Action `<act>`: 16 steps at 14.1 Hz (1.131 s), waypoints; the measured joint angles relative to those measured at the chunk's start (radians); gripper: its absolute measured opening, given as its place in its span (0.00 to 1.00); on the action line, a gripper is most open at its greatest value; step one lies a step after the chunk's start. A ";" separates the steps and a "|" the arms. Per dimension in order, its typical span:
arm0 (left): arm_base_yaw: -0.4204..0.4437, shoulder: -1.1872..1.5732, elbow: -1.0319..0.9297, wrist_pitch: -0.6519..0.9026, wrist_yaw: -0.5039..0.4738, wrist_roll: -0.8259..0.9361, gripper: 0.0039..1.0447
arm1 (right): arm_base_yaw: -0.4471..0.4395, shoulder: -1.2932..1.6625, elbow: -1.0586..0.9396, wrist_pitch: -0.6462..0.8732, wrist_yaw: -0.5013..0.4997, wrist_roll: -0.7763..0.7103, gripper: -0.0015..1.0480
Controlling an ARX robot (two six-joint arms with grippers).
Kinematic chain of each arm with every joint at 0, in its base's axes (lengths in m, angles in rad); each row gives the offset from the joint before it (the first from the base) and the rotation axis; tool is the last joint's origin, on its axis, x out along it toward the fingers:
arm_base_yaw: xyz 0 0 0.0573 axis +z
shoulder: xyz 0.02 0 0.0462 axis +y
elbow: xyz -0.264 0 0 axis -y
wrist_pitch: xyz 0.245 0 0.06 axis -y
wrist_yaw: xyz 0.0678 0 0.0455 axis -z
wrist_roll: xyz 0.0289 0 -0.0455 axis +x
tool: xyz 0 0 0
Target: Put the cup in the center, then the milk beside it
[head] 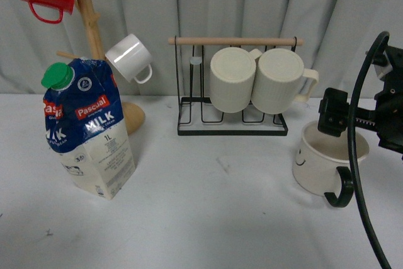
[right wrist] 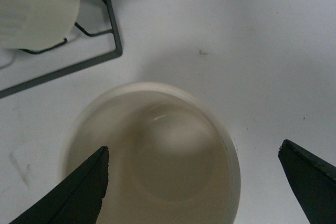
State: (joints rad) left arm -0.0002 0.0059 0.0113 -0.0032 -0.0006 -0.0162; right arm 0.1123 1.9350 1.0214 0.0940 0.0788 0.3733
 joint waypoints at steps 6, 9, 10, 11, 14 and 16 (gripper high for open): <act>0.000 0.000 0.000 0.000 0.000 0.000 0.94 | -0.008 0.036 0.017 -0.037 0.034 0.053 0.76; 0.000 0.000 0.000 0.000 0.000 0.000 0.94 | -0.008 0.038 0.017 -0.034 0.036 0.053 0.44; 0.000 0.000 0.000 0.000 0.000 0.000 0.94 | -0.008 0.040 0.017 -0.034 0.035 0.053 0.34; 0.000 0.000 0.000 0.000 0.000 0.000 0.94 | -0.008 0.041 0.017 -0.034 0.035 0.053 0.26; 0.000 0.000 0.000 0.000 0.000 0.000 0.94 | -0.009 0.035 0.016 -0.029 0.026 0.053 0.03; 0.000 0.000 0.000 0.000 0.000 0.000 0.94 | -0.007 0.013 0.001 -0.020 0.015 0.053 0.03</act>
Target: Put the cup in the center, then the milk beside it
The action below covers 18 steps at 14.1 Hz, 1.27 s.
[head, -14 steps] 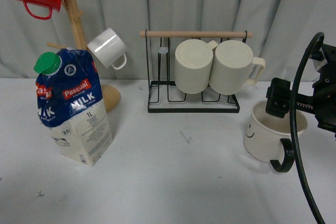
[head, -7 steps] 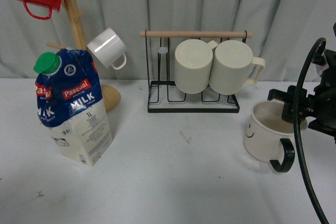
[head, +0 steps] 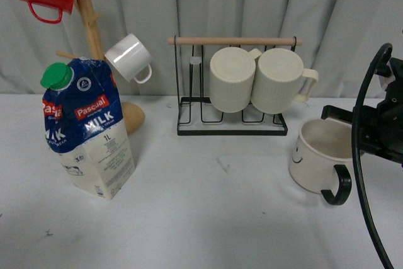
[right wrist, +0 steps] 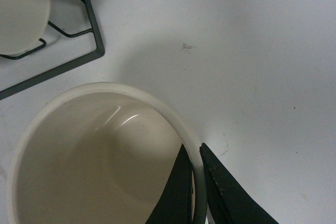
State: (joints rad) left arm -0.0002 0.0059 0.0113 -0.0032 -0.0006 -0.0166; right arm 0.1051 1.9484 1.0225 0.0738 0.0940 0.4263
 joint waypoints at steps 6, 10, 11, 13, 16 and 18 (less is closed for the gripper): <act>0.000 0.000 0.000 0.000 0.000 0.000 0.94 | 0.090 -0.095 -0.028 0.020 -0.009 0.000 0.03; 0.000 0.000 0.000 0.000 0.000 0.000 0.94 | 0.225 0.006 0.023 -0.008 0.054 0.053 0.03; 0.000 0.000 0.000 0.000 0.000 0.000 0.94 | 0.257 0.074 0.087 -0.021 0.063 0.087 0.03; 0.000 0.000 0.000 0.000 0.000 0.000 0.94 | 0.282 0.087 0.113 -0.065 0.091 0.152 0.03; 0.000 0.000 0.000 0.000 0.000 0.000 0.94 | 0.294 0.086 0.103 -0.046 0.118 0.159 0.04; 0.000 0.000 0.000 0.000 0.000 0.000 0.94 | 0.294 0.086 0.091 -0.025 0.109 0.159 0.28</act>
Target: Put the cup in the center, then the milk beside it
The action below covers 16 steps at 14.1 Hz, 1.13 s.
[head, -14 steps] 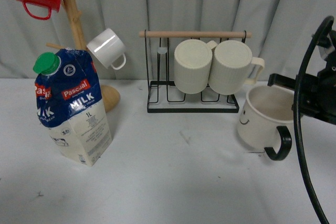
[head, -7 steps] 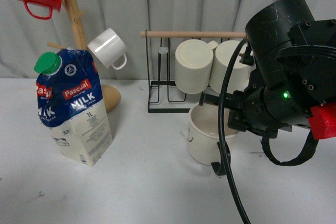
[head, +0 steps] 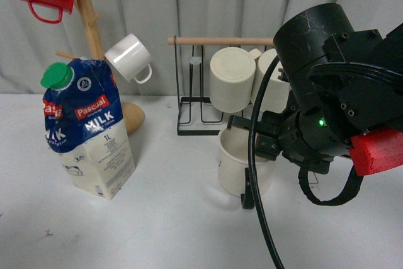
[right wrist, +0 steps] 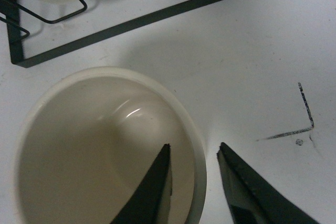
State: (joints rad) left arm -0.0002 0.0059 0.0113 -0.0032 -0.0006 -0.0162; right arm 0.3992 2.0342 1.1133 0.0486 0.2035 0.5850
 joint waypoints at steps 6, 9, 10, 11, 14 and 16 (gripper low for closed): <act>0.000 0.000 0.000 0.000 0.000 0.000 0.94 | -0.023 -0.146 -0.076 0.153 -0.047 -0.002 0.85; 0.000 0.000 0.000 0.000 0.000 0.000 0.94 | -0.069 -0.314 -0.140 0.270 -0.068 -0.014 0.93; 0.000 0.000 0.000 0.000 0.000 0.000 0.94 | -0.080 -0.368 -0.164 0.321 -0.065 -0.031 0.93; 0.000 0.000 0.000 0.000 0.000 0.000 0.94 | -0.125 -0.586 -0.428 0.701 0.057 -0.365 0.66; 0.000 0.000 0.000 0.000 0.000 0.000 0.94 | -0.179 -0.787 -0.602 0.692 0.031 -0.532 0.38; 0.000 0.000 0.000 0.000 0.000 0.000 0.94 | -0.198 -0.895 -0.724 0.695 -0.006 -0.562 0.15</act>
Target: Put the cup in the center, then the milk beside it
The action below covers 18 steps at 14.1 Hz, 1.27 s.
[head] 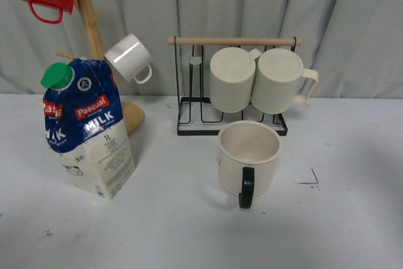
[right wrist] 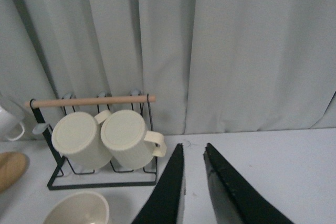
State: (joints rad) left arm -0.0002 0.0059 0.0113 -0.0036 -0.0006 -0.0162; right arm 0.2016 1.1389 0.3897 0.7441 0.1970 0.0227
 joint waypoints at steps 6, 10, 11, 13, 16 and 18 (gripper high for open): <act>0.000 0.000 0.000 0.000 0.000 0.000 0.94 | -0.096 -0.235 -0.219 -0.017 -0.093 -0.016 0.02; 0.000 0.000 0.000 0.000 0.000 0.000 0.94 | -0.191 -0.367 -0.288 -0.084 -0.188 -0.017 0.02; 0.000 0.000 0.000 0.000 0.000 0.000 0.94 | -0.208 -0.409 -0.302 -0.108 -0.186 -0.017 0.02; 0.000 0.000 0.000 0.000 0.000 0.000 0.94 | -0.202 -0.481 -0.327 -0.154 -0.195 -0.017 0.02; 0.000 0.000 0.000 0.000 0.000 0.000 0.94 | -0.202 -0.557 -0.377 -0.171 -0.195 -0.017 0.02; 0.000 0.000 0.000 0.000 0.000 0.000 0.94 | -0.202 -0.646 -0.378 -0.257 -0.195 -0.017 0.02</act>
State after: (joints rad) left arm -0.0002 0.0059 0.0113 -0.0036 -0.0006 -0.0162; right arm -0.0002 0.4927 0.0113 0.4870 0.0025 0.0059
